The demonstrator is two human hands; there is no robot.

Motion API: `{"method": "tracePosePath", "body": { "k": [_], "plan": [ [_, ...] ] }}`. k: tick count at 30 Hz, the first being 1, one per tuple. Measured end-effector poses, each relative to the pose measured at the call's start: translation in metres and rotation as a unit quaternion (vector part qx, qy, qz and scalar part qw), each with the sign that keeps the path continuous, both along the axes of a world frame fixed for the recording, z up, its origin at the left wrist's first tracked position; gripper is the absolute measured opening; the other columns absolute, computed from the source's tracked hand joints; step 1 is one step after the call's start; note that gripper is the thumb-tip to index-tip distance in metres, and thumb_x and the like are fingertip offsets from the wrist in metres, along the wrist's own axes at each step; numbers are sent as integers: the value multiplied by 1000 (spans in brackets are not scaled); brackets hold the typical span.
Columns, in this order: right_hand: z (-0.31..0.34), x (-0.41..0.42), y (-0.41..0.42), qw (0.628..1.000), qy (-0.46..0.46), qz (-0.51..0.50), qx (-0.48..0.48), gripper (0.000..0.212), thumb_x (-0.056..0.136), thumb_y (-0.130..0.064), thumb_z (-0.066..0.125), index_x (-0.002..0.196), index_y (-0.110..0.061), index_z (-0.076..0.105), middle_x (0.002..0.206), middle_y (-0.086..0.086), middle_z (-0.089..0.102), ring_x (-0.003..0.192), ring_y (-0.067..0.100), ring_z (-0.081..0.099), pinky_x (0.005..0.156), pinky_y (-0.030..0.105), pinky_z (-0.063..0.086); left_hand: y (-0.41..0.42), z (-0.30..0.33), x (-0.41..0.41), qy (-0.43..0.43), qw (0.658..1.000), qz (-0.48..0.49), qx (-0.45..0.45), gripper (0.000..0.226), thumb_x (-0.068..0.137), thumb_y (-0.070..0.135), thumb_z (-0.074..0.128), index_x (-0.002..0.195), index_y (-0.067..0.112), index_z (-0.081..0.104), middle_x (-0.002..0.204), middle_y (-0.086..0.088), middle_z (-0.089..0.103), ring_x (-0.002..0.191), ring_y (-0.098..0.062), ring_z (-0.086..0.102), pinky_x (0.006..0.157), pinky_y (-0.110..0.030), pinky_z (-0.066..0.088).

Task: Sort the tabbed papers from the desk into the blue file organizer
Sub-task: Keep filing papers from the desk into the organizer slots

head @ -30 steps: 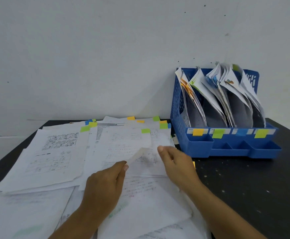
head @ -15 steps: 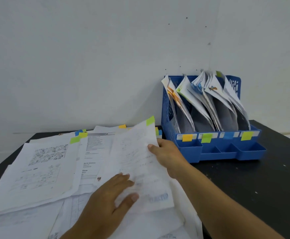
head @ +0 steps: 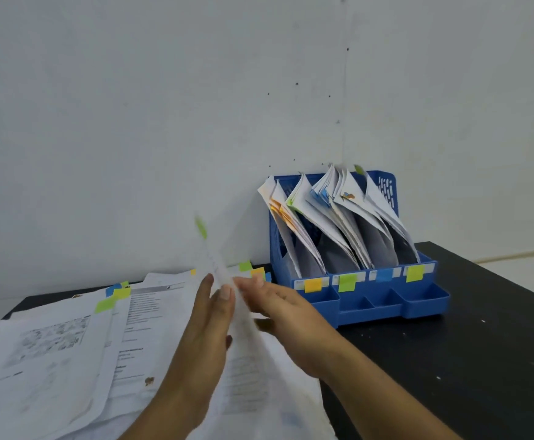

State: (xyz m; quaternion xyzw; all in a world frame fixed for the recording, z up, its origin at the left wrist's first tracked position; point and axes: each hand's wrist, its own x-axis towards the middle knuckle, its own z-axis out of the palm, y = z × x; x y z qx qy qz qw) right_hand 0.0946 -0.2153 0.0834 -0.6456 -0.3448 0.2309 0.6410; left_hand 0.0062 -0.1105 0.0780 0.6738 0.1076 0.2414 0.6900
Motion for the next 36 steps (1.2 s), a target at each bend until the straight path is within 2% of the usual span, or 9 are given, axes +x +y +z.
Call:
{"method": "tracePosePath", "body": {
  "k": [3, 8, 13, 17, 20, 22, 26, 30, 36],
  "plan": [
    [-1, 7, -2, 999, 41, 13, 8, 72, 81, -77, 32, 123, -33, 69, 125, -12, 68, 123, 6, 58, 110, 40, 44, -15, 4, 0, -20, 999, 36, 32, 28, 88, 50, 51, 114, 61, 48, 104, 42, 59, 102, 17, 54, 88, -25, 43],
    [0, 17, -10, 995, 81, 24, 49, 81, 74, -77, 36, 125, -22, 67, 124, -3, 70, 121, 12, 61, 109, 43, 46, -13, 9, -2, 18, 993, 80, 83, 54, 89, 8, 59, 118, 53, 50, 103, 32, 64, 93, 10, 61, 75, -20, 47],
    [12, 22, -26, 994, 81, 19, 70, 75, 77, -68, 36, 122, -16, 67, 122, 3, 71, 115, 20, 66, 99, 42, 53, -3, 17, -4, 62, 987, 89, 118, 64, 81, 0, 66, 119, 47, 46, 94, 14, 70, 74, -3, 68, 57, -18, 48],
    [24, 34, -43, 985, 8, -117, 129, 45, 89, -49, 51, 104, -12, 71, 99, 5, 76, 85, 24, 71, 70, 30, 56, 10, 29, -8, 38, 982, 143, 119, 51, 82, 1, 67, 120, 31, 51, 97, 2, 68, 79, -7, 62, 57, -21, 41],
    [21, 71, -50, 928, -137, -336, 80, 8, 94, -29, 65, 90, -26, 71, 82, -4, 72, 73, 10, 67, 63, 25, 55, 15, 38, -10, 6, 986, 149, 77, 44, 85, 2, 65, 113, 35, 51, 98, 6, 68, 83, -13, 63, 58, -25, 43],
    [17, 101, -55, 873, -223, -433, 19, 5, 95, -26, 64, 96, -30, 68, 88, -10, 69, 81, 9, 65, 73, 32, 58, 15, 45, -10, -15, 987, 150, 63, 43, 86, 4, 65, 114, 36, 53, 97, 10, 68, 85, -15, 65, 60, -26, 45],
    [16, 138, -57, 762, -417, -458, -188, 34, 91, -34, 68, 123, -22, 61, 120, 0, 56, 101, 22, 59, 71, 29, 42, 7, 57, -2, -54, 989, 134, 31, 44, 87, 7, 65, 119, 35, 54, 97, 10, 71, 85, -17, 69, 59, -29, 49],
    [19, 154, -48, 677, -509, -423, -322, 53, 87, -49, 67, 127, -20, 49, 126, 6, 45, 107, 24, 51, 71, 28, 41, -6, 68, 14, -84, 990, 113, 14, 46, 87, 10, 67, 118, 41, 52, 92, 13, 73, 80, -15, 72, 61, -33, 56],
    [36, 171, -52, 711, -483, -424, -286, 24, 100, -31, 50, 118, -16, 50, 119, 7, 53, 88, 27, 57, 63, 31, 39, -22, 78, 46, -93, 990, 104, 18, 52, 87, 16, 70, 122, 44, 45, 93, 13, 73, 85, -14, 72, 69, -41, 59]
  ]
}}
